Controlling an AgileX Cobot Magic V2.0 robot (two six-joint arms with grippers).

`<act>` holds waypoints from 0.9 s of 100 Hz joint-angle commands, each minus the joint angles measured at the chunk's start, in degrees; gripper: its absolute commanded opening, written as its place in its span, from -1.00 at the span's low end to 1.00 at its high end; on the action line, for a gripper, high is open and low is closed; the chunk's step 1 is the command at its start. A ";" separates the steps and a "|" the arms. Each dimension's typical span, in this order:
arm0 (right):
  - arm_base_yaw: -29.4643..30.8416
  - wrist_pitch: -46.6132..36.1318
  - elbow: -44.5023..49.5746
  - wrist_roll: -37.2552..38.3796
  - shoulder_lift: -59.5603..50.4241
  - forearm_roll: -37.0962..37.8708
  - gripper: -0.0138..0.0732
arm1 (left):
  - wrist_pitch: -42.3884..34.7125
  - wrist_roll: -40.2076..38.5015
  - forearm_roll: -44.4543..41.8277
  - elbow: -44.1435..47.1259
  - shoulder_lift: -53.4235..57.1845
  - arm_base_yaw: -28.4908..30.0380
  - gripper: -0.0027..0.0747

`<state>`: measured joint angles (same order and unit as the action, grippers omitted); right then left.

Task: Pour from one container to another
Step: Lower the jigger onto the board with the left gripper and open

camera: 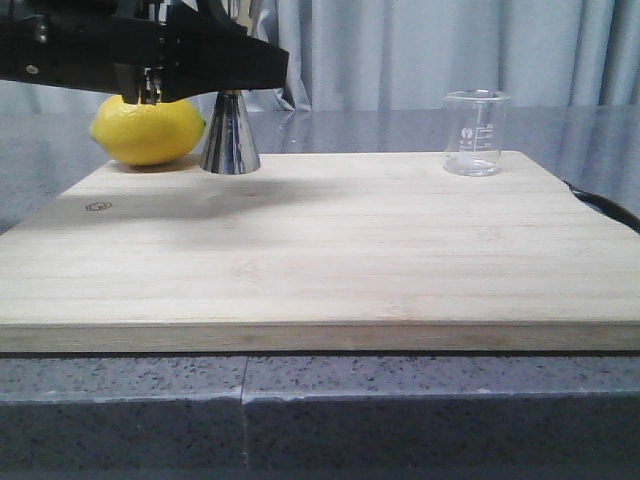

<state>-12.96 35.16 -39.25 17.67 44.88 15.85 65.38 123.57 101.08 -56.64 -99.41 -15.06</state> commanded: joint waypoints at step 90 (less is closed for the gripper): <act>-0.06 -3.53 -1.42 -0.10 -0.56 0.78 0.64 | 4.87 0.18 4.80 -3.93 -3.40 -0.38 -0.35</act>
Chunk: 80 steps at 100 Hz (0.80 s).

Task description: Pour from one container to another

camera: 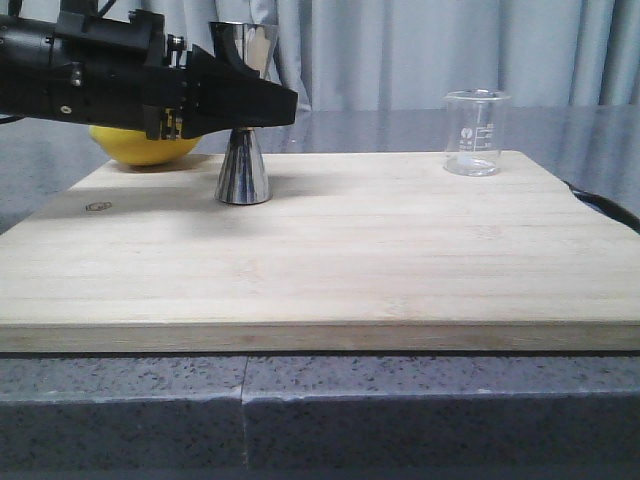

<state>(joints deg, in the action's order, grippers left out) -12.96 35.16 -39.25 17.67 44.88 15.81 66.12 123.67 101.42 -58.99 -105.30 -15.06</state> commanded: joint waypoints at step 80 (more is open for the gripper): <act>-0.06 -3.14 -1.42 -0.10 -0.56 1.50 0.64 | -13.00 -12.11 -10.89 -1.58 11.56 0.22 0.65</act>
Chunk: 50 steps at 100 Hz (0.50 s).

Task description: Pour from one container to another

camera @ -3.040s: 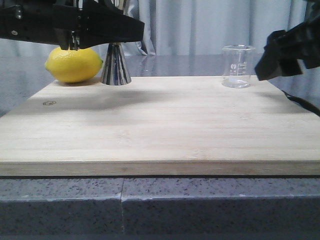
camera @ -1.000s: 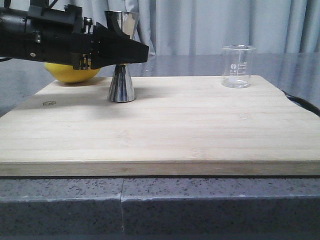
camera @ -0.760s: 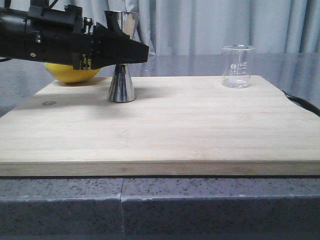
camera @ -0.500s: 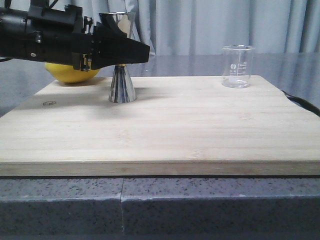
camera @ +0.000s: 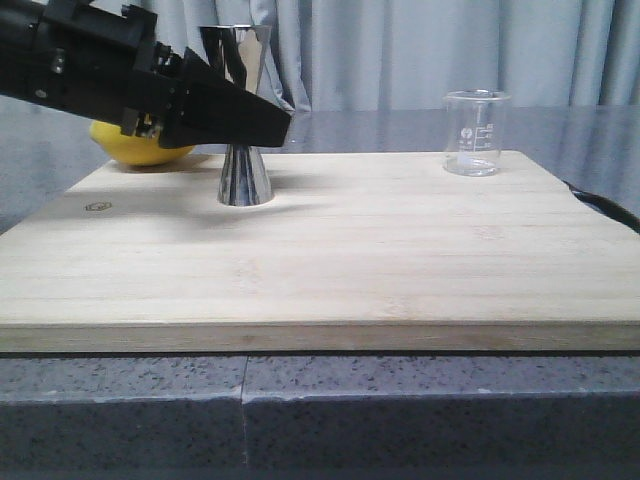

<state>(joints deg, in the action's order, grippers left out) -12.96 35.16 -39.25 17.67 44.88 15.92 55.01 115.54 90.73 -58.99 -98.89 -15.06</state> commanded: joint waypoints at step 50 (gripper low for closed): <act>-0.06 8.40 -2.14 -0.23 -0.56 -3.34 0.64 | -8.62 -51.48 -42.60 -1.75 25.92 0.22 0.65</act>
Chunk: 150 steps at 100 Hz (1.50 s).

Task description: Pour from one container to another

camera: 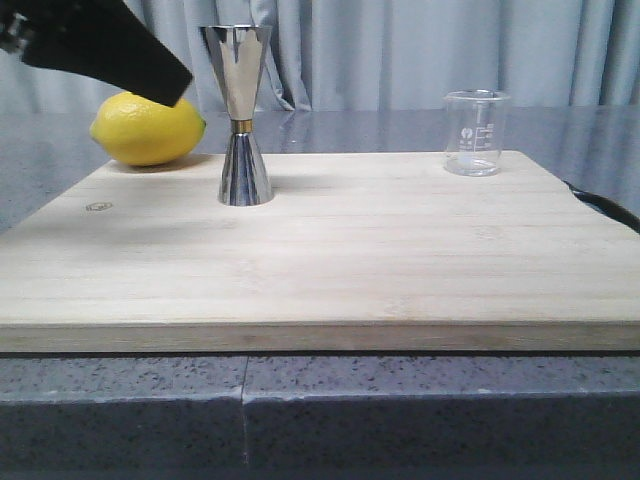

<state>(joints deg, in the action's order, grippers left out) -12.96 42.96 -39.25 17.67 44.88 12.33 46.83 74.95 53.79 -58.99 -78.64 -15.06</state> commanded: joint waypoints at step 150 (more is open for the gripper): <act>-0.06 12.19 -12.10 -7.89 -16.00 -1.73 -0.60 | 18.96 -71.83 -50.93 -1.54 36.04 0.22 -0.83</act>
<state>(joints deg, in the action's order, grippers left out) -12.96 58.31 -49.52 10.42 28.80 9.27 68.55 3.68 2.82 -58.99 -42.73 -14.96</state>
